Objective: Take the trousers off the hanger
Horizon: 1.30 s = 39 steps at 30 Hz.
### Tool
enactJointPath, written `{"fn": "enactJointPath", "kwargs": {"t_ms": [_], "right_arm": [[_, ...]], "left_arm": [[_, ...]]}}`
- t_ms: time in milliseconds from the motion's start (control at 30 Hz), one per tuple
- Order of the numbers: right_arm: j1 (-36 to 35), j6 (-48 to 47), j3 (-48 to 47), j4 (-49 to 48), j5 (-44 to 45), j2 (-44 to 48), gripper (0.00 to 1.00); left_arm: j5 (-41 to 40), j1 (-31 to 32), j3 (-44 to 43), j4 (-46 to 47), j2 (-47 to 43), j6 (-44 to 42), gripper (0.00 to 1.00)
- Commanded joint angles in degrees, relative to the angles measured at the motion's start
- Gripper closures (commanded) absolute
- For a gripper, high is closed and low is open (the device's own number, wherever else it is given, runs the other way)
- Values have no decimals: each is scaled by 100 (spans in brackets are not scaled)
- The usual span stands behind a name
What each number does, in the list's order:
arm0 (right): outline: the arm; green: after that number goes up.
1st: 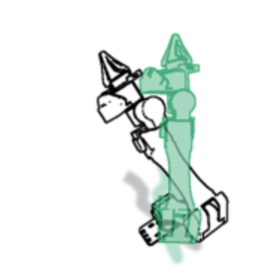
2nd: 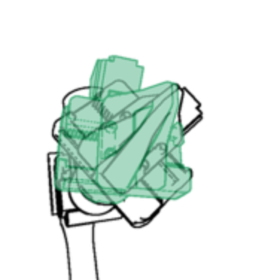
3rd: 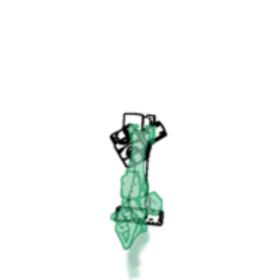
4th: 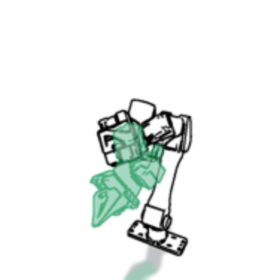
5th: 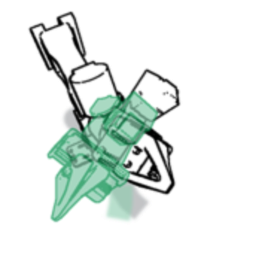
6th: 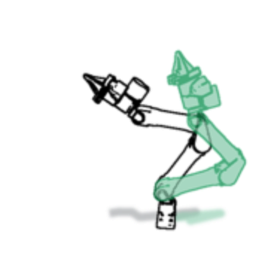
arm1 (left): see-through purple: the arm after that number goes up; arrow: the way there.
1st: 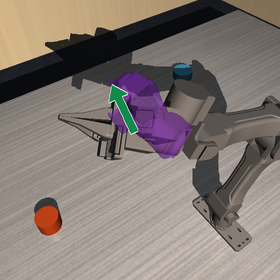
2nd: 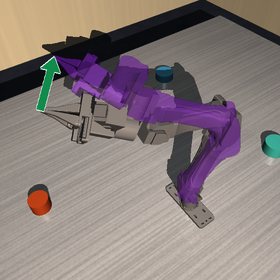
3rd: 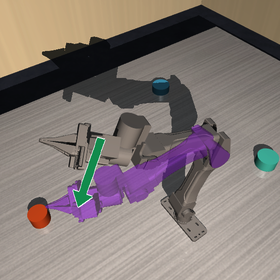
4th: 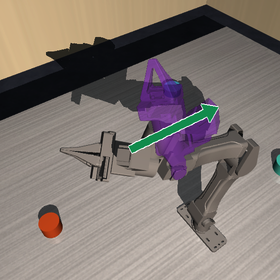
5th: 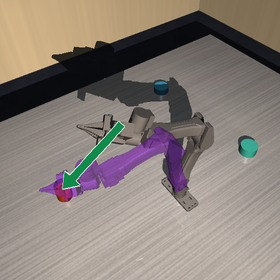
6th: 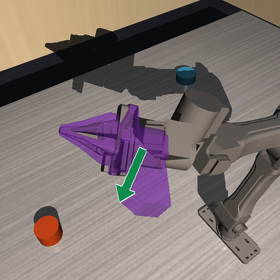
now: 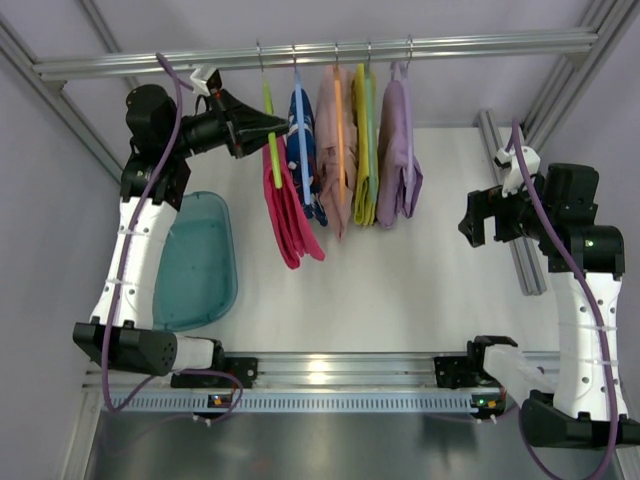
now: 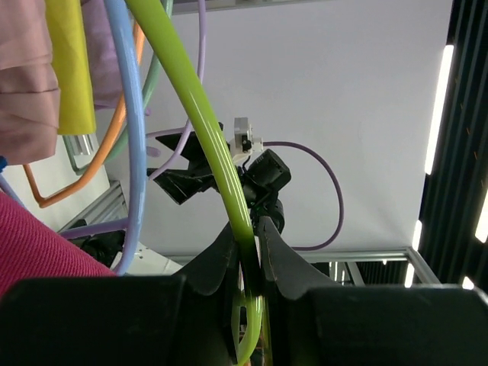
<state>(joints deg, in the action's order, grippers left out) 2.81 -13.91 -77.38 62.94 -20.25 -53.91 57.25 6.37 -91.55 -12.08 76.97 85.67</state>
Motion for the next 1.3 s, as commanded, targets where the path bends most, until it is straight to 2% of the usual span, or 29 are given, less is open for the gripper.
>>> {"fn": "enactJointPath", "kwargs": {"t_ms": [0, 133, 233, 467, 600, 733, 833, 1033, 1067, 1133, 1267], "right_arm": [[44, -68, -207, -185, -40, 21, 1], [44, -50, -207, -194, -75, -14, 1], [44, 2, -251, -203, -128, -49, 1], [44, 415, -865, -308, -1057, -146, 1], [44, 1003, -1409, -694, -1622, -286, 1], [9, 2108, -1560, -1580, -2043, -444, 1], [-131, 2785, -1683, -2081, -2299, -760, 1], [-1018, 3632, -2069, -2865, -2256, -1507, 1], [-1332, 3693, -2192, -2918, -2133, -1743, 1], [-1703, 3816, -2649, -3050, -1957, -2008, 1], [-2913, 3958, -3719, -3156, -1553, -2868, 1]], "left_arm": [[-654, -75, -654, 2007, -59, -209, 100], [-847, -75, -487, 2945, -287, -217, 100], [-900, -75, -513, 3009, -367, -200, 100], [-760, -75, -101, 3001, -717, -270, 100], [-593, -75, 784, 2825, -1130, -463, 100], [-663, -66, 1891, 2763, -1719, -656, 100], [-654, -66, 2394, 2763, -2115, -937, 100], [-602, -66, 2870, 2755, -2775, -1693, 100], [-567, -66, 3010, 2754, -2906, -1746, 100], [-540, -57, 3160, 2754, -3116, -1974, 100], [-426, -57, 3371, 2607, -3434, -2466, 100]]}}
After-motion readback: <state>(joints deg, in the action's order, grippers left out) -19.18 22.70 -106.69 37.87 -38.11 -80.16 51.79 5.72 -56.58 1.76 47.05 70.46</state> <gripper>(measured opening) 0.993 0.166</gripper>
